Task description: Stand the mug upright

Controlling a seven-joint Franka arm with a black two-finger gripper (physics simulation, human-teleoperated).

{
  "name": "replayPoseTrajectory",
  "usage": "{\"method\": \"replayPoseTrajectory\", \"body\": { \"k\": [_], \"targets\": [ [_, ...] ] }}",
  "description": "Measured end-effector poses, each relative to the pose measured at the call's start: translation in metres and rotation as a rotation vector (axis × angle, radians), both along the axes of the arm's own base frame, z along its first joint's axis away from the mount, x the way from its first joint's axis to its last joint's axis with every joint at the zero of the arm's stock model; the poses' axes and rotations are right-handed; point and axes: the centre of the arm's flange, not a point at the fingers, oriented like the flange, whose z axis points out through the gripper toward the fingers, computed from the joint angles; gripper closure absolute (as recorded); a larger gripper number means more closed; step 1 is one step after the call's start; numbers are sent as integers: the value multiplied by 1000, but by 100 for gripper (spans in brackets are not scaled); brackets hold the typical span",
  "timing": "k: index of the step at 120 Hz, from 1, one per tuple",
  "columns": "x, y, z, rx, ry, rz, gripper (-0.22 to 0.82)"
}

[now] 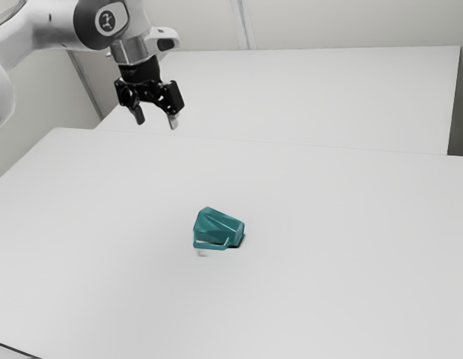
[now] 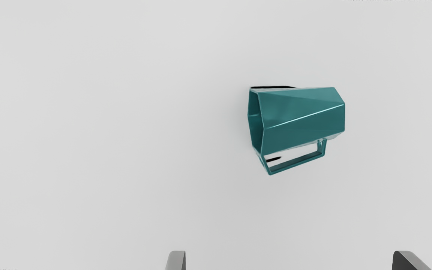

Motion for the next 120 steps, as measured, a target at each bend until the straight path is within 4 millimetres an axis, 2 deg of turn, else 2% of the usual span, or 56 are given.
{"method": "replayPoseTrajectory", "body": {
  "k": [9, 24, 42, 77, 86, 101, 120],
  "targets": [
    [3, 5, -4, -4, 6, 10, 0],
    [9, 6, -24, -34, 43, 24, 0],
    [7, 16, -71, -70, 128, 60, 0],
    [-6, 14, -155, -87, 217, 83, 0],
    [-5, 17, -164, -108, 217, 102, 0],
    [-1, 34, -172, -189, 215, 166, 0],
    [-2, 50, -197, -317, 246, 221, 0]
  ]
}}
